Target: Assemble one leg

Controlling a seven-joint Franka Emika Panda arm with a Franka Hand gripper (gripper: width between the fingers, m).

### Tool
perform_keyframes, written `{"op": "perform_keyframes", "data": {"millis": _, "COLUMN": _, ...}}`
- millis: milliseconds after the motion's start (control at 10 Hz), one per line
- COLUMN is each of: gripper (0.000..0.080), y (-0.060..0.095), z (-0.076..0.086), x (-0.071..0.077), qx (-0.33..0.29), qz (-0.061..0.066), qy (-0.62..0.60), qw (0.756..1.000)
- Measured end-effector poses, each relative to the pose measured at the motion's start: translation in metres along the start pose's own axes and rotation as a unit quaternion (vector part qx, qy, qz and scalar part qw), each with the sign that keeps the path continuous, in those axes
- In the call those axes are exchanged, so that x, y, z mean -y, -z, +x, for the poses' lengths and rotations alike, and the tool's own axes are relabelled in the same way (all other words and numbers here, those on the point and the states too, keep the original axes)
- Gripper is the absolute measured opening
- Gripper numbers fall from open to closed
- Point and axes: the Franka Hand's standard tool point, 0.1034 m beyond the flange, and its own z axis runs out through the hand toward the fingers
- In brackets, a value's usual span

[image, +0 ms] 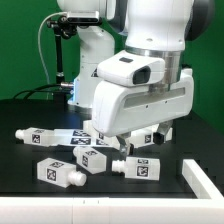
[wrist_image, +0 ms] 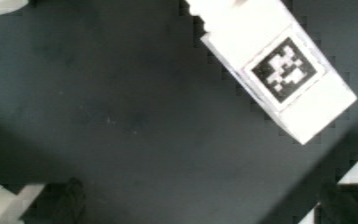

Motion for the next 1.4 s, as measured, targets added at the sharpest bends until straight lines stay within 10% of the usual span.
{"op": "perform_keyframes", "data": {"millis": 1200, "gripper": 0.065, "y": -0.012, "z": -0.03, "x": 0.028, "qx": -0.037, "qz": -0.023, "qy": 0.168, "qw": 0.985}}
{"op": "perform_keyframes", "data": {"millis": 1400, "gripper": 0.065, "y": -0.041, "z": -0.031, "x": 0.041, "qx": -0.061, "qz": -0.037, "qy": 0.235, "qw": 0.97}}
